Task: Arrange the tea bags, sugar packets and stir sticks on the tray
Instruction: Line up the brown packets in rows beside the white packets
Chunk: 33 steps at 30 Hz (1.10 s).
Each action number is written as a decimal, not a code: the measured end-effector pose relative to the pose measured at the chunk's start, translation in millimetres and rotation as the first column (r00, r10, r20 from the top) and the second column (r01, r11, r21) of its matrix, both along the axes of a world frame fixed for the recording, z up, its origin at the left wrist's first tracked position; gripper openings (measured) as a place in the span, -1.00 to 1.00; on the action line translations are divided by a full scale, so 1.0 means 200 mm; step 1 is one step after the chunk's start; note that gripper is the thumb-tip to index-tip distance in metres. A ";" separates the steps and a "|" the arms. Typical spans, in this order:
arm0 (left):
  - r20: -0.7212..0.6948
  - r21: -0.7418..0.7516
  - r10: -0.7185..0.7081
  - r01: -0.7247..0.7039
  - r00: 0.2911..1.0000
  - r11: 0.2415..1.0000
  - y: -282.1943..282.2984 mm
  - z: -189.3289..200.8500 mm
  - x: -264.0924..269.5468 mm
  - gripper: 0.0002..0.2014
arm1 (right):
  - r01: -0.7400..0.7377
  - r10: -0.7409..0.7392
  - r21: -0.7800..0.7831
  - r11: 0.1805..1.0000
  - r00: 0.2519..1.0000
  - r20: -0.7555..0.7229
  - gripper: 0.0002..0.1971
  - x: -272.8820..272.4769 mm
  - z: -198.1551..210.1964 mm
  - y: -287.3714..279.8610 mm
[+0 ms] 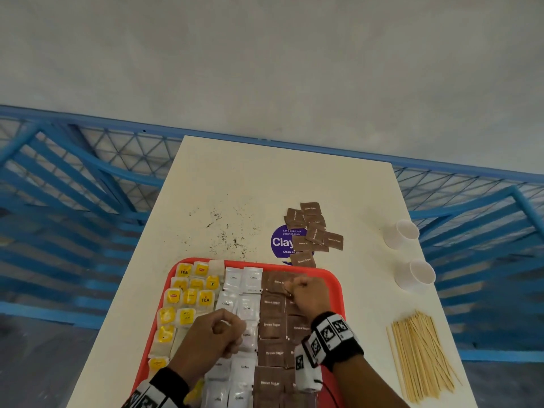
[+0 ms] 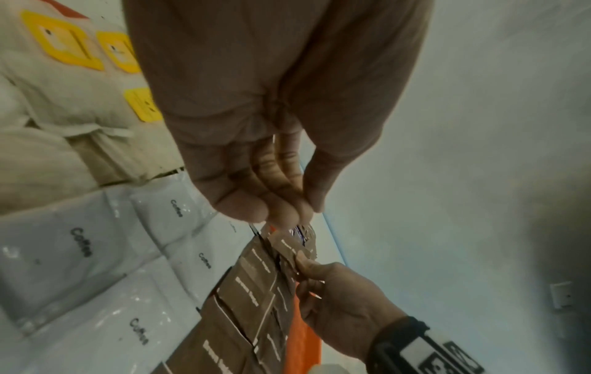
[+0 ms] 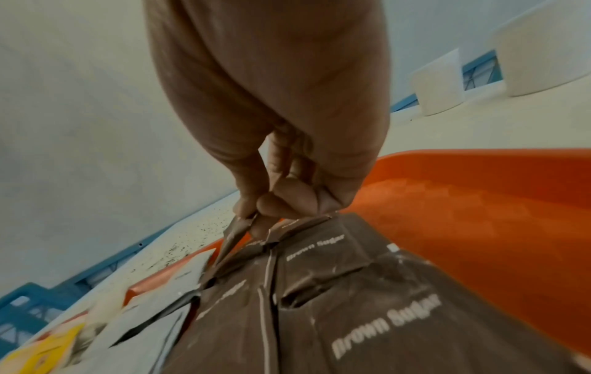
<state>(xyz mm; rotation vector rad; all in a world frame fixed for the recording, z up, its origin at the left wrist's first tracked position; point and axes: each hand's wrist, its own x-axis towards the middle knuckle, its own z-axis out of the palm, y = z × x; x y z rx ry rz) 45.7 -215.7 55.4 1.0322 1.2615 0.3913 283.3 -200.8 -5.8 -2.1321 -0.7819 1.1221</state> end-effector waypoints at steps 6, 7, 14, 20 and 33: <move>-0.031 0.013 -0.048 0.048 0.998 0.999 0.02 -0.01 -0.04 -0.81 | 0.030 -0.029 -0.036 0.999 0.999 0.035 -0.56 0.02 0.00 0.08; -0.036 0.023 -0.056 0.057 0.998 0.998 0.03 -0.02 -0.04 -0.79 | 0.046 -0.044 -0.040 0.998 0.998 0.049 -0.53 0.02 0.01 0.08; -0.161 0.087 -0.175 0.190 0.971 0.978 0.18 0.02 0.04 -0.61 | 0.041 -0.041 0.005 0.999 0.996 0.075 -0.69 0.06 0.04 -0.07; -0.182 0.211 -0.221 0.257 0.958 0.943 0.47 0.17 0.28 -0.61 | 0.018 -0.027 0.047 0.999 0.981 0.192 -0.67 0.33 0.16 -0.06; -0.500 0.249 -0.310 0.478 0.808 0.842 0.98 -0.07 0.83 -0.68 | 0.017 0.030 -0.136 0.991 0.942 0.335 -0.72 0.85 0.00 0.28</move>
